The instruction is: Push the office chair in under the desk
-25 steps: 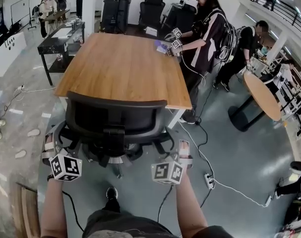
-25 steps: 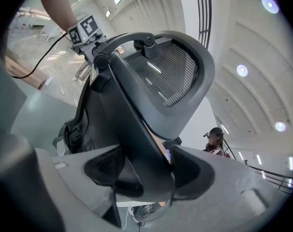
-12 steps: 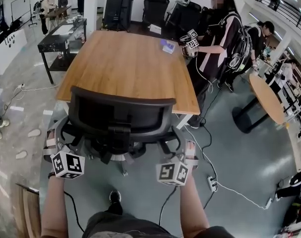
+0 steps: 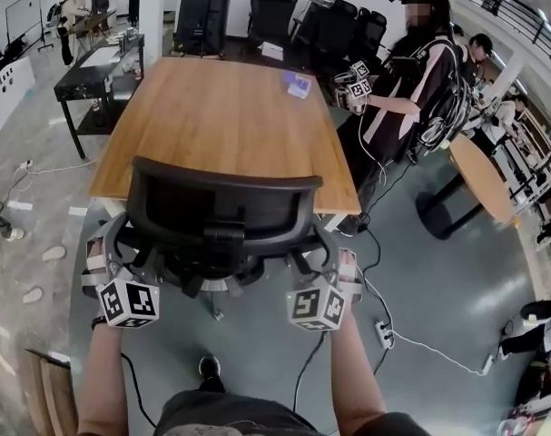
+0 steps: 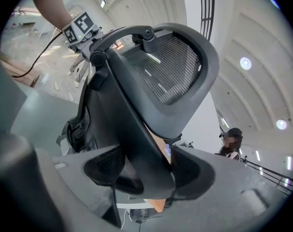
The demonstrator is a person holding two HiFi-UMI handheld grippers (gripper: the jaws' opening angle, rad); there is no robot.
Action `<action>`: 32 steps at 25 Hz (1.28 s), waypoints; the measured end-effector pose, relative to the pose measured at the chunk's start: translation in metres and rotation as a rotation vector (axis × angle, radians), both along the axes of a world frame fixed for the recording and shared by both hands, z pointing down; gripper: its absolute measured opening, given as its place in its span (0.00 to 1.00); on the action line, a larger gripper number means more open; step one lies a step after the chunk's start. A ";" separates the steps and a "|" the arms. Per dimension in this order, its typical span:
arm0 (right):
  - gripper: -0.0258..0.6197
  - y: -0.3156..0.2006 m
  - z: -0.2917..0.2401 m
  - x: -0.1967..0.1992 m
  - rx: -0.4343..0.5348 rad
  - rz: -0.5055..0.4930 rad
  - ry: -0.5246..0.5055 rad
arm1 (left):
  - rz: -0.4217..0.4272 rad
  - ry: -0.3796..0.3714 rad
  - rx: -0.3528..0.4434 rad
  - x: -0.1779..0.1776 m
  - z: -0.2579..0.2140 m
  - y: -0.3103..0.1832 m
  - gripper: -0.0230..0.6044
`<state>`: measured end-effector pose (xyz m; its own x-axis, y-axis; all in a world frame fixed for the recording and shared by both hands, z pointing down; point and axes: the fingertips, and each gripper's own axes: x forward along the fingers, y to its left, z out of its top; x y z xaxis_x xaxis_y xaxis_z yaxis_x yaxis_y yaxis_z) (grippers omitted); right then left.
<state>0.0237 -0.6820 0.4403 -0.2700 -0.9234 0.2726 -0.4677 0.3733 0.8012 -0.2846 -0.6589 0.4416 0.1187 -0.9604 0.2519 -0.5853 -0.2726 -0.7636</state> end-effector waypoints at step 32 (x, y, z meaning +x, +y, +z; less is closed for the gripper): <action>0.48 -0.065 0.007 0.012 0.017 0.011 -0.010 | 0.022 -0.003 -0.010 0.012 0.011 -0.060 0.57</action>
